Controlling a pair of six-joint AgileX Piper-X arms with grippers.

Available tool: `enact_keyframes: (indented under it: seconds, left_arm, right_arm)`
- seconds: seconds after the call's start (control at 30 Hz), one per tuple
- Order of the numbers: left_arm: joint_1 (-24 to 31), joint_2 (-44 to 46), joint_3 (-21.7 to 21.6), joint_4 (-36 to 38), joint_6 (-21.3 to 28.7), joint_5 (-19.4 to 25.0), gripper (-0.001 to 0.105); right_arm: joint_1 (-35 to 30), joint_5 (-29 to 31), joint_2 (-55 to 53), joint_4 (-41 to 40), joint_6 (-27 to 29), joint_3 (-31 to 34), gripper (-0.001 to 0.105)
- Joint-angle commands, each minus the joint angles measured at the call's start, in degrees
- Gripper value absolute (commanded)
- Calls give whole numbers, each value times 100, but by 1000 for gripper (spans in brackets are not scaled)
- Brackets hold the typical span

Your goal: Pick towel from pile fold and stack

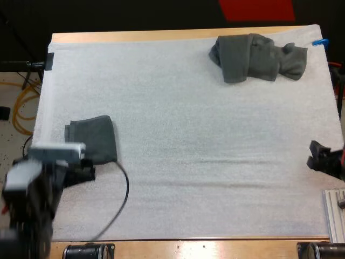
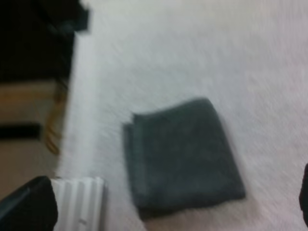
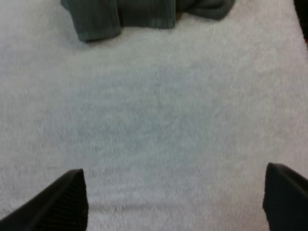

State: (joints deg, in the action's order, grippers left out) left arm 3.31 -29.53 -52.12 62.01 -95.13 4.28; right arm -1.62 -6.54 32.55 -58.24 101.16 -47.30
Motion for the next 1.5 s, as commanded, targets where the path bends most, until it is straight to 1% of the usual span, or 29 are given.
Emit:
enact_keyframes:
  seconds: [0.0,0.07,0.1,0.2,0.27,0.3,0.37,0.4,0.47,0.5,0.57,0.67,0.77,0.83,0.9,0.97,1.0,1.1,1.17,1.2,1.27,1.37,1.47]
  left_arm:
    - [-9,577,95,-133,38,184,105]
    - [-9,1474,345,-218,240,205,105]
    - [-9,1621,405,-219,292,205,105]
    - [-9,2582,683,-30,420,193,105]
    - [-9,3176,832,308,418,193,105]
    - [-9,3279,850,418,418,193,105]
    - [-9,3797,906,876,418,193,105]
    - [-9,3879,907,964,418,193,105]
    - [2,3770,803,1611,418,169,105]
    - [3,3759,802,1762,418,170,105]
    - [4,3810,831,1917,404,93,105]
    - [4,3838,827,1957,372,4,105]
    - [4,3838,827,1833,372,-26,105]
    - [4,3838,860,1590,372,-26,105]
    - [4,3838,940,1340,372,-26,105]
    - [4,3828,1139,918,372,-36,105]
    - [4,3827,1200,854,372,-54,105]
    - [4,3827,1481,497,148,-307,105]
    - [4,3827,1697,353,-167,-595,105]
    - [4,3827,1757,334,-196,-676,105]
    - [4,3827,2024,248,-217,-880,105]
    - [4,3797,2079,13,-234,-952,105]
    - [4,3797,2178,-217,-234,-968,105]
  right_arm:
    - [-3,25,-283,-34,63,-18,72]
    - [-3,25,-783,32,63,80,72]
    - [-3,25,-940,70,63,135,72]
    - [-3,25,-1686,234,63,391,72]
    - [-3,25,-2316,334,63,649,72]
    - [-3,25,-2468,339,63,691,72]
    - [-3,25,-2969,339,63,885,72]
    - [-3,25,-3102,324,63,950,72]
    - [-3,25,-3524,275,42,1102,72]
    - [-14,25,-3607,235,38,1130,72]
    - [-6,84,-3505,-12,30,1156,72]
    - [-6,67,-3513,-31,44,1234,72]
    - [-6,67,-3555,68,92,1296,72]
    - [-6,67,-3553,219,120,1323,72]
    - [-6,67,-3553,421,119,1355,72]
    - [-6,67,-3553,601,119,1391,72]
    - [-6,67,-3553,617,119,1393,72]
    - [-6,67,-3553,558,119,1391,72]
    - [-6,67,-3553,375,134,1391,72]
    - [-6,67,-3553,306,149,1391,72]
    - [-6,67,-3553,50,253,1418,72]
    - [-6,67,-3553,-187,409,1534,72]
    - [-6,67,-3553,-124,412,1687,72]
